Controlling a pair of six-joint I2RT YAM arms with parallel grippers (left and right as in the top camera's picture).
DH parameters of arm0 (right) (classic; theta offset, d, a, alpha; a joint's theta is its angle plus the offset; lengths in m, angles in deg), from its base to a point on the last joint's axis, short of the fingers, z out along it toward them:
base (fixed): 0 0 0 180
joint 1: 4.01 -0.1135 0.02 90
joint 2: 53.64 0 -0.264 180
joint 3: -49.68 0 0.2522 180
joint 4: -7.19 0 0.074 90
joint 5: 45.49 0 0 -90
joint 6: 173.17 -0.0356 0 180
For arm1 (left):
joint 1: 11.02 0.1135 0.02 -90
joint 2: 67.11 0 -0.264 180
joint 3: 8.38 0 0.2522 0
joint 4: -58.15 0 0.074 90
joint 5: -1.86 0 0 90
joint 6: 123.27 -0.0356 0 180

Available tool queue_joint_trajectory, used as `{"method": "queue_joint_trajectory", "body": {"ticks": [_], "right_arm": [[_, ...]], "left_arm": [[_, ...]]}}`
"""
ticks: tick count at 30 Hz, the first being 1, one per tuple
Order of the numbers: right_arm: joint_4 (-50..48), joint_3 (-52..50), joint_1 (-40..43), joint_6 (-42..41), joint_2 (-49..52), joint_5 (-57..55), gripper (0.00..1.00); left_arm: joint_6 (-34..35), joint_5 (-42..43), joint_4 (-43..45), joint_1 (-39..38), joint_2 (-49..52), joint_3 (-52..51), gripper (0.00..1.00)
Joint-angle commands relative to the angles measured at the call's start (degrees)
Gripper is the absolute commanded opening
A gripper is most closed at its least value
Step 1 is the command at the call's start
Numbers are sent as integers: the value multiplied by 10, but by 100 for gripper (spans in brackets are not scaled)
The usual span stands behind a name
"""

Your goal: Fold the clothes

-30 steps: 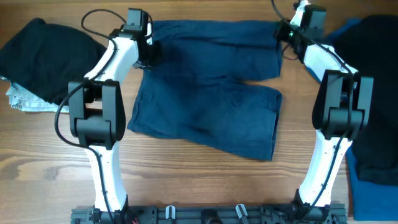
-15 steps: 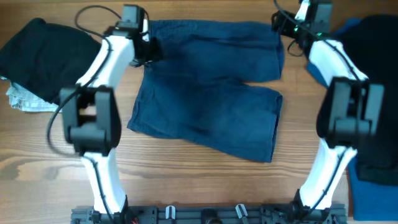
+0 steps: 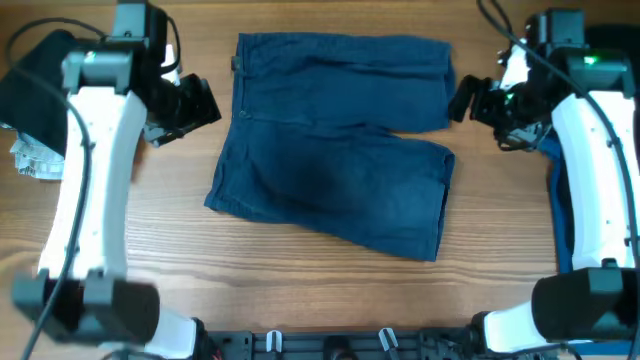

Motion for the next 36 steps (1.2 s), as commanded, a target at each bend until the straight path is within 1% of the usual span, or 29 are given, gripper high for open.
{"method": "queue_joint_trajectory", "body": {"ticks": [1, 3, 5, 6, 7, 9, 11, 13, 15, 18, 23, 25, 27, 29, 30, 31, 32, 33, 34, 36], "right_arm": [[9, -50, -72, -46, -10, 3, 100], [8, -108, -112, -63, -10, 2, 100], [-9, -181, -142, -103, -10, -14, 100], [-22, -229, -145, -129, -11, -23, 100], [-29, -258, -145, -133, -11, -20, 100], [-50, -303, -145, -134, -11, -3, 100], [-85, -350, -145, -152, -11, 0, 100], [-95, -371, -145, -162, -11, 0, 100], [-121, -396, -145, -167, -11, 11, 100], [-173, -446, -145, -182, -11, 28, 100], [-198, -477, -145, -182, -11, 33, 100], [-236, -509, -145, -189, -11, 34, 100], [-270, -523, -145, -191, -11, 51, 100], [-274, -523, -145, -191, -11, 57, 100], [-273, -523, -145, -191, -11, 57, 98], [-273, -523, -145, -189, -11, 57, 94], [-273, -523, -145, -185, -11, 57, 88], [-273, -523, -145, -176, -11, 57, 81], [-270, -523, -145, -169, -11, 57, 76], [-268, -523, -145, -161, -11, 57, 61]], "left_arm": [[30, -7, 0, -2, -94, -74, 72], [29, -1, 7, -2, -128, -151, 76], [29, 3, 44, -2, -138, -234, 90], [29, 8, 92, -2, -134, -289, 95], [29, 16, 129, -2, -132, -325, 95], [29, 25, 176, -2, -130, -368, 95], [29, 28, 221, -2, -129, -406, 97], [29, 29, 235, -2, -128, -422, 100], [29, 29, 258, -2, -127, -440, 100], [29, 29, 270, -2, -124, -450, 100], [29, 29, 283, -2, -124, -452, 100], [30, 30, 299, -2, -124, -467, 100], [45, 30, 322, -2, -124, -484, 98], [47, 29, 333, -2, -123, -487, 95], [47, 29, 334, -2, -123, -487, 92], [47, 29, 335, -2, -123, -487, 85], [47, 29, 337, -2, -122, -487, 76], [49, 29, 340, -2, -120, -487, 71], [57, 29, 346, -2, -110, -487, 66], [57, 30, 361, -2, -93, -487, 65]]}}
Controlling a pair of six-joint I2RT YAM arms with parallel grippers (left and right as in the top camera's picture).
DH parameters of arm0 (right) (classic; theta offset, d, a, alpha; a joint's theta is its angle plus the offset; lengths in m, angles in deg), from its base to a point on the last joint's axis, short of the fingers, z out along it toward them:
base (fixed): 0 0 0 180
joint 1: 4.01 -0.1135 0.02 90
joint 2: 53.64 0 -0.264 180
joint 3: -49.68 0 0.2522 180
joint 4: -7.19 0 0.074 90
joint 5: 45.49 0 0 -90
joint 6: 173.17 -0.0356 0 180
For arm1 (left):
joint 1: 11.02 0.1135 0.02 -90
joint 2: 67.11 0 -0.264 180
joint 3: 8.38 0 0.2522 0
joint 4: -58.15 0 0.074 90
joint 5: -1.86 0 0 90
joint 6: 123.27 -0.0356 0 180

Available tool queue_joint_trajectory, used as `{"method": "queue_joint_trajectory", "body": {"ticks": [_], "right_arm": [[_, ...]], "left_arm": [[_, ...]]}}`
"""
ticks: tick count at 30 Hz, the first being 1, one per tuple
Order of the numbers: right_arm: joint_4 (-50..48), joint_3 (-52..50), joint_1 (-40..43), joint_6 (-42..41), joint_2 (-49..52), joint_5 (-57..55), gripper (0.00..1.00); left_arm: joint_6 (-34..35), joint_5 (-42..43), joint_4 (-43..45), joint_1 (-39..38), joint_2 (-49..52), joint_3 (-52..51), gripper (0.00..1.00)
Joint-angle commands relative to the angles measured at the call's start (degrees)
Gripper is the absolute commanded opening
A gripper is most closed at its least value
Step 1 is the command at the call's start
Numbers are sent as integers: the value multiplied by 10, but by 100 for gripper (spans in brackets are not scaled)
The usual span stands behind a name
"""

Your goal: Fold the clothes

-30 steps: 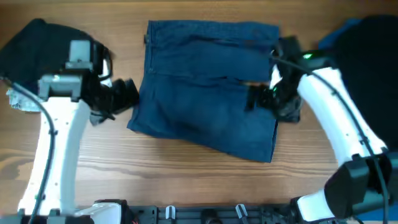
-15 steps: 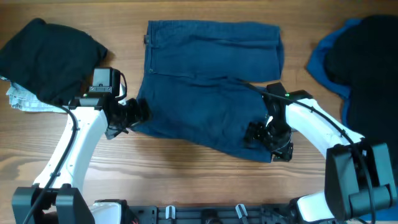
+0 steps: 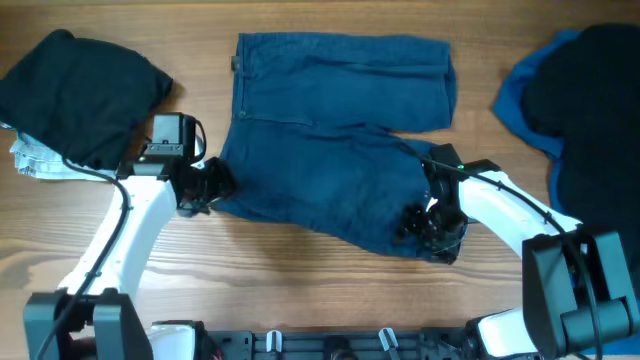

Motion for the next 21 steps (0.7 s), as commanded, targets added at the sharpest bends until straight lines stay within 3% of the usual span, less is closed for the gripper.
{"method": "queue_joint_trajectory", "body": {"ticks": [1, 3, 4, 6, 17, 21], "right_arm": [[-7, -10, 0, 21, 3, 11, 59], [-6, -10, 0, 31, 3, 12, 58], [-5, -10, 0, 37, 3, 12, 51], [-3, -10, 0, 42, 3, 12, 50], [-4, -10, 0, 51, 3, 12, 48], [-12, -10, 0, 54, 3, 11, 48]], "left_arm": [[12, 6, 16, -2, 38, -4, 67], [12, 16, 20, -2, 57, -4, 76], [12, 20, 20, -2, 71, -4, 82], [12, 20, 24, -2, 83, -4, 84], [12, 18, -30, -2, 106, -4, 84], [30, 16, -1, -2, 108, -4, 82]]}}
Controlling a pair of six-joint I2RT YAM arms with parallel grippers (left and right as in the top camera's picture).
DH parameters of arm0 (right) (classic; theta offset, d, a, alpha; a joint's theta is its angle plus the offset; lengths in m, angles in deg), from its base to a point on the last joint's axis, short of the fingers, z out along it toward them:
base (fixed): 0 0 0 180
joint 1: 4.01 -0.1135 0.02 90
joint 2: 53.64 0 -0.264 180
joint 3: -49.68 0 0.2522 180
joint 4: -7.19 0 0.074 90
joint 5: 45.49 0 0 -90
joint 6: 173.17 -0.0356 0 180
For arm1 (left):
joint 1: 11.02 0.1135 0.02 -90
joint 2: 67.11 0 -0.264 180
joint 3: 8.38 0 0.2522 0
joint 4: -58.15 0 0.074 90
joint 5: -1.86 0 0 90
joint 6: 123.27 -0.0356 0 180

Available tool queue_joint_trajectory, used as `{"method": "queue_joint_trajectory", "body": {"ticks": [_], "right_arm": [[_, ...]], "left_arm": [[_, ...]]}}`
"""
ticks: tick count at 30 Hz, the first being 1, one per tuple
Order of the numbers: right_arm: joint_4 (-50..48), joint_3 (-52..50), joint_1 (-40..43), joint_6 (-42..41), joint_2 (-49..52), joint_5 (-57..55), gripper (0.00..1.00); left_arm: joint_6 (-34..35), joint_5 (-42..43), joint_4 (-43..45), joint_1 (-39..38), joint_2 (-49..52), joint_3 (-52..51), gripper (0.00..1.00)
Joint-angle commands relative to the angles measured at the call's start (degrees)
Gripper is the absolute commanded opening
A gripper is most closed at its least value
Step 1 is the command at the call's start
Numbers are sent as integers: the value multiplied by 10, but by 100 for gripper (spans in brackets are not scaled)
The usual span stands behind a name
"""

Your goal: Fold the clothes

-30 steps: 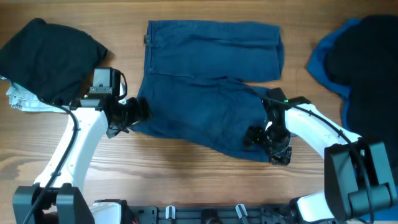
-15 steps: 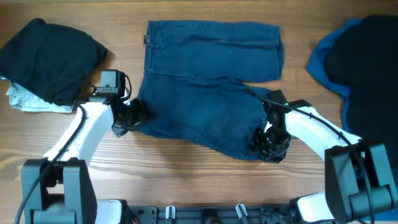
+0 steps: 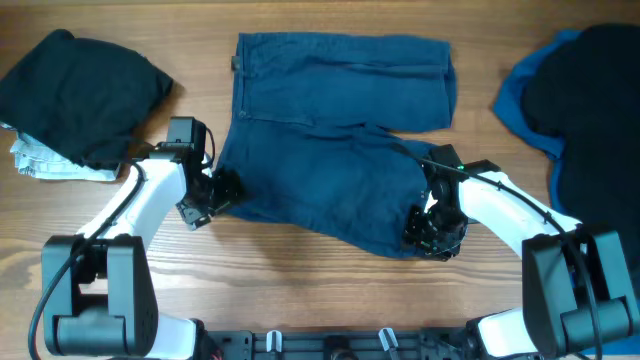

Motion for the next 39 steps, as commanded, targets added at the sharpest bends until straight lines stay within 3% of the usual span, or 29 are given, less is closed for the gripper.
{"method": "queue_joint_trajectory", "body": {"ticks": [1, 3, 4, 5, 6, 7, 12, 20, 25, 33, 39], "right_arm": [[-16, -8, 0, 14, 3, 5, 47], [-20, -8, 0, 13, 3, 5, 42], [-17, -8, 0, 14, 3, 5, 25], [-16, -8, 0, 17, 3, 6, 10], [-14, -8, 0, 26, 3, 9, 5], [-4, -5, 0, 27, 3, 9, 4], [73, 56, 0, 46, -55, 4, 4], [167, 72, 0, 42, -250, 5, 4], [187, 106, 0, 49, -269, 8, 4], [192, 331, 5, 57, -91, -54, 4], [110, 386, 93, 58, -13, -51, 4]], "left_arm": [[16, 3, 11, -2, 10, -3, 83], [16, 3, 16, -2, 29, -3, 83], [16, 3, 17, -2, 37, -3, 75], [15, 3, 20, -2, 44, -3, 44], [11, 3, 23, -2, 45, -3, 15], [9, 3, 30, -2, 41, -3, 4], [9, 3, -16, -2, -15, 32, 4], [9, -12, -161, -3, -145, 39, 4], [9, 9, -235, -3, -209, 39, 4], [24, -30, -98, -1, -226, 153, 4], [24, -79, 55, -1, -181, 157, 4]]}}
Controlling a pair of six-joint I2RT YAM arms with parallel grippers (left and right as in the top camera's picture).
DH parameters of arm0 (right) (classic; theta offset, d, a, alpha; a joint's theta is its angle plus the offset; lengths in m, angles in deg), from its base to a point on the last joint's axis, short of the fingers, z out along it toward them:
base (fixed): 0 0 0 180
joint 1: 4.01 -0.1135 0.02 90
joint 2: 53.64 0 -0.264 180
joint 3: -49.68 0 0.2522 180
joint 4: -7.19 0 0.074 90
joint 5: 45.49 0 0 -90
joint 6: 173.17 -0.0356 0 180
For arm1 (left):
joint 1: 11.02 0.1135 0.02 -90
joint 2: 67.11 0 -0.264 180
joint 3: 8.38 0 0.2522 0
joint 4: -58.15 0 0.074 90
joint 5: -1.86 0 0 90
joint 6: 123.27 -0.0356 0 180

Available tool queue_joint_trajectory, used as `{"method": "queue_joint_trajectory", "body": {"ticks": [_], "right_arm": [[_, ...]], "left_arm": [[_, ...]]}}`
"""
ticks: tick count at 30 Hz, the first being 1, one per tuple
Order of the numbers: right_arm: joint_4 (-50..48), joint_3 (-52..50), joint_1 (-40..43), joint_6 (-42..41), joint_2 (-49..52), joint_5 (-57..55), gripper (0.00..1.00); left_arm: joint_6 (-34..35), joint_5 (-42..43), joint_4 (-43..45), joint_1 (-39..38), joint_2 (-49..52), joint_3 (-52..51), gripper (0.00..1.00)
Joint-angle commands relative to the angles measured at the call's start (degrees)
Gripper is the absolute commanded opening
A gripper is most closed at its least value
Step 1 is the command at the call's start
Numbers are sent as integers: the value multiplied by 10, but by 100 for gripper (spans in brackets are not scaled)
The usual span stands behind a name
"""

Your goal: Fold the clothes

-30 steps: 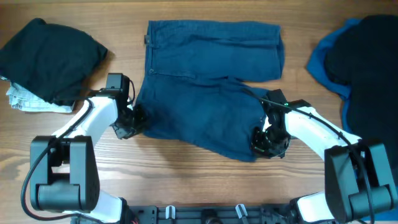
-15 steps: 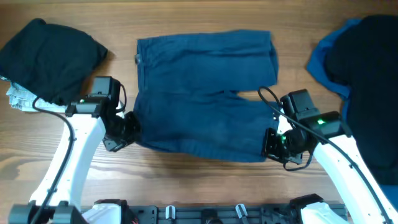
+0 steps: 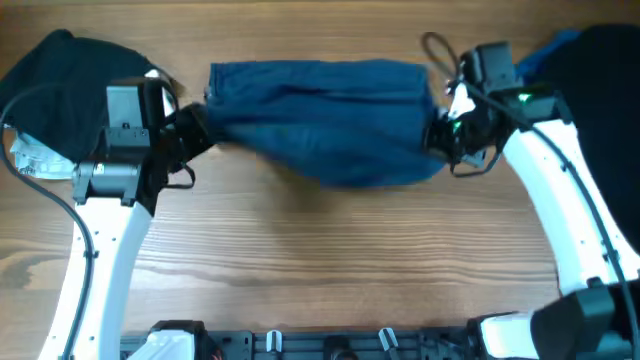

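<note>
The blue denim shorts [image 3: 320, 118] hang stretched sideways at the far half of the table, their lower edge sagging in a curve. My left gripper [image 3: 196, 130] is shut on the left end of the shorts. At the right end, my right gripper [image 3: 440, 135] is shut on the cloth too. Both sets of fingers are partly buried in the fabric.
A black garment pile [image 3: 60, 80] lies at the far left with white cloth [image 3: 35, 160] under it. At the far right lie a black garment [image 3: 610, 70] and blue cloth [image 3: 545, 55]. Bare wooden table [image 3: 320, 260] fills the near half.
Both grippers were at the near hem corners of the flat shorts. Now they are farther back and higher, holding the shorts, which are doubled over and stretched between them.
At first the shorts lay flat and both grippers were at the table's far sides, away from them. Then each gripper was at a near corner of the lower leg. Now the shorts hang folded between the two shut grippers near the waistband side.
</note>
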Motion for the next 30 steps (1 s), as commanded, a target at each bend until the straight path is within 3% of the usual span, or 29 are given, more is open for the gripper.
{"method": "queue_joint_trajectory", "body": {"ticks": [1, 5, 7, 17, 19, 20, 21, 23, 25, 27, 29, 30], "right_arm": [[-44, 16, 48, 17, 31, -19, 4], [-162, 16, 58, 22, 64, 8, 4], [-209, 16, 58, 21, 84, 6, 4], [-408, 16, 30, 21, 250, 13, 4], [-451, 16, 20, 23, 275, 12, 17], [-483, 16, 17, 22, 286, 12, 28], [-507, 16, 16, 23, 290, 13, 52], [-545, 16, 16, 63, 287, 36, 67], [-563, 29, 19, 98, 270, 92, 78], [-553, 49, 20, 114, 237, 144, 79], [-544, 52, 18, 120, 198, 167, 79], [-534, 52, 18, 121, 182, 167, 78]], "left_arm": [[6, -37, 55, 2, 48, 12, 4], [6, -44, 141, 2, 116, 12, 5], [4, -44, 191, 2, 152, 12, 12], [4, -70, 350, 2, 311, 12, 10], [4, -70, 393, 2, 350, 12, 18], [4, -70, 416, 2, 363, 12, 42], [4, -69, 431, 2, 366, 12, 69], [3, -57, 438, 2, 362, 24, 84], [3, -31, 416, 2, 353, 60, 92], [4, 31, 365, 1, 330, 127, 96], [4, 76, 332, -4, 313, 172, 91], [4, 86, 318, -8, 310, 182, 82]]}}
